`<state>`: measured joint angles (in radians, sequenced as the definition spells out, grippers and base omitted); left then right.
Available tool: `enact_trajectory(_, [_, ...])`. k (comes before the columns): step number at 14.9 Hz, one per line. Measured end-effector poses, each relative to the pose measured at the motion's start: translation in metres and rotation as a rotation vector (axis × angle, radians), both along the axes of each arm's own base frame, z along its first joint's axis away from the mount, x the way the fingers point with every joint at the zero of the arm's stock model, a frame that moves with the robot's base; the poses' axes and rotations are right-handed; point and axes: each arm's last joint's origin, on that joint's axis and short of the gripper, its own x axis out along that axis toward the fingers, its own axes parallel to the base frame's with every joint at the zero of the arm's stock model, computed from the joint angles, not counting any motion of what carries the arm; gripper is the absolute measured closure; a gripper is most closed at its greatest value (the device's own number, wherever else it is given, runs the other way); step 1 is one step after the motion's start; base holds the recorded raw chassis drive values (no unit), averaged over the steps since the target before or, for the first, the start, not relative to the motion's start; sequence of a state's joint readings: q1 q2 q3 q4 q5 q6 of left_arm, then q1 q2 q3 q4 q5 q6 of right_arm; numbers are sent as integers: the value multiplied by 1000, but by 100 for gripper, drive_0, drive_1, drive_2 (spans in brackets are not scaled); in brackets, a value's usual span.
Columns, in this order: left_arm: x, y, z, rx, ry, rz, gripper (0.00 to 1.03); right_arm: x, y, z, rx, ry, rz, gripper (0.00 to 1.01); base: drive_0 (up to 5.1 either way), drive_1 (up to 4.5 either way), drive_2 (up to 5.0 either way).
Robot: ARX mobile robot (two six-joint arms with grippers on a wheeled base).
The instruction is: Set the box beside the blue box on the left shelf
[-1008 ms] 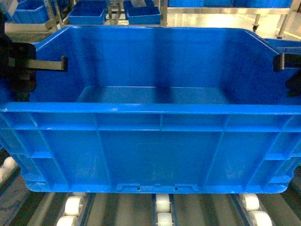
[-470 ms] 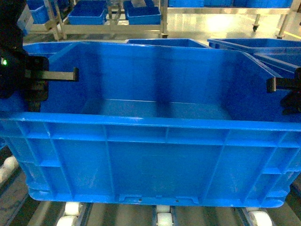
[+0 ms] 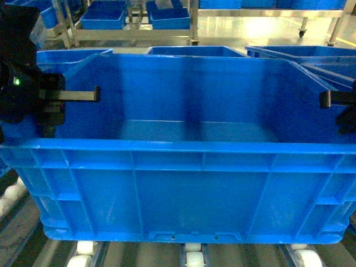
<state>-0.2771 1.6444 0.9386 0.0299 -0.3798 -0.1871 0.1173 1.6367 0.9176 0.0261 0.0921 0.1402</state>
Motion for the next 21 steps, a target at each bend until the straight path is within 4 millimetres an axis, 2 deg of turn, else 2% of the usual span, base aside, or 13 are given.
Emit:
enact_trajectory(4, [0,0,-2,-2,24,21,86,2,0,-1,-2,7,7,92,0,0,0])
enact_trajectory(6, [2,-3,0,-1,-17,43,67,3,2,-1,-47,-25,0,71,0,0,0])
enact_trajectory(8, [5,-4,12,-52,-109,29,47,3,1,7,-46,-75,-4,50,0,0,0])
enact_trajectory(12, [6,1,39,-117,-265,15,5,-2,3,38,9,-286,-17,8,0,0,0])
enact_trajectory(13, [5,6,40,-135,-394,-23,11,-6,2,40,19,-455,-15,11,0,0,0])
enact_trajectory(14, [-18,19,27,-111,-532,-130,29,-30,-3,25,-18,-591,20,29,0,0,0])
enact_trajectory(15, [-36,29,19,-85,-578,-136,40,-50,-11,16,-36,-639,15,42,0,0,0])
enact_trajectory(17, [-64,45,17,-58,-646,-134,63,-75,-18,18,-44,-708,10,65,0,0,0])
enact_trajectory(20, [-102,59,-4,-54,-606,-152,102,-111,-25,-2,-59,-669,22,100,0,0,0])
enact_trajectory(21, [-115,64,-7,-51,-615,-145,102,-124,-33,-4,-53,-677,34,99,0,0,0])
